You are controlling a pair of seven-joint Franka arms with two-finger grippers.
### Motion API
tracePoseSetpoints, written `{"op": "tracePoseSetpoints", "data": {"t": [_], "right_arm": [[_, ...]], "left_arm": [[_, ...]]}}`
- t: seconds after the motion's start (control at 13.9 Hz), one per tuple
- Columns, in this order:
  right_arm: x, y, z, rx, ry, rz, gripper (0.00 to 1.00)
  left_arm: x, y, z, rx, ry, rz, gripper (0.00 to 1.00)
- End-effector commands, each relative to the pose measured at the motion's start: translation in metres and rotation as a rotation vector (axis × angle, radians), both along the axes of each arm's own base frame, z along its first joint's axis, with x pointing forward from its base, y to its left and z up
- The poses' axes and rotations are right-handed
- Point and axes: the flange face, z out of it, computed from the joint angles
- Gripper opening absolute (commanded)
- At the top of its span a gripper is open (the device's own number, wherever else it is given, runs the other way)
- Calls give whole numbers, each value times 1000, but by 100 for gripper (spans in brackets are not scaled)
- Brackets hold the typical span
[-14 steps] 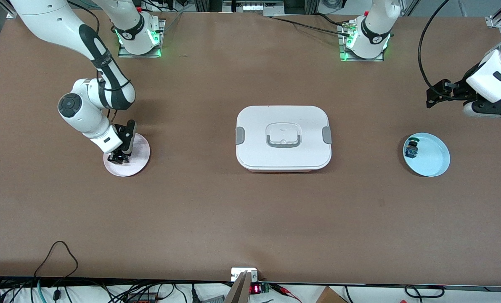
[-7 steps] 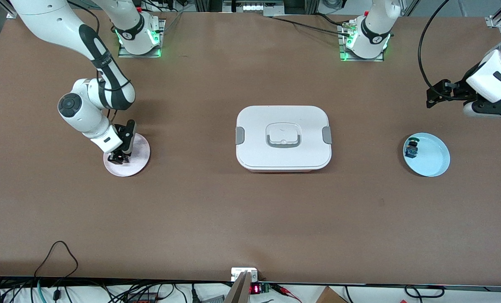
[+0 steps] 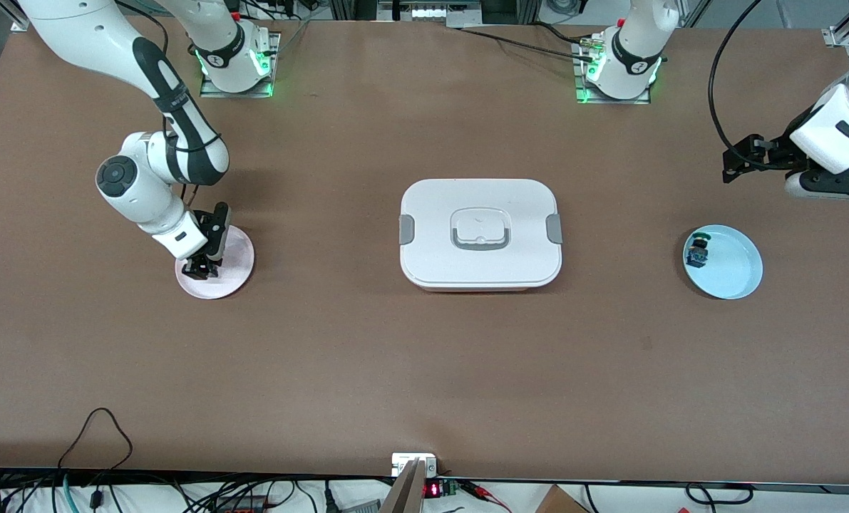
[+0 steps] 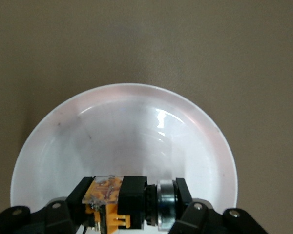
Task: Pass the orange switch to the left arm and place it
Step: 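Close the right gripper on the orange switch, then lift the orange switch over the white box while the left gripper approaches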
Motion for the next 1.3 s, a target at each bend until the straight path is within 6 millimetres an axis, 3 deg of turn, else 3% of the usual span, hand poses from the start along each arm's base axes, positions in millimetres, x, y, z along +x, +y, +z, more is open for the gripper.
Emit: {"op": "tracePoseSetpoints", "data": {"t": [0.0,0.29,0.58,0.94,1.23], "right_arm": [[5,10,32,0,24,33,0],[18,49,69,72,103,34,0],[36,111,126,326,165,-38,0],[35,165,138,647,216,-138,0],[35,221,178,912,273,-158,0]], "left_arm": [[3,2,6,18,1,0,100],[3,2,6,18,0,0,100],[3,3,6,13,0,5,100],[3,4,6,9,3,8,100],[-4,1,-1,-55,69,18,100]]}}
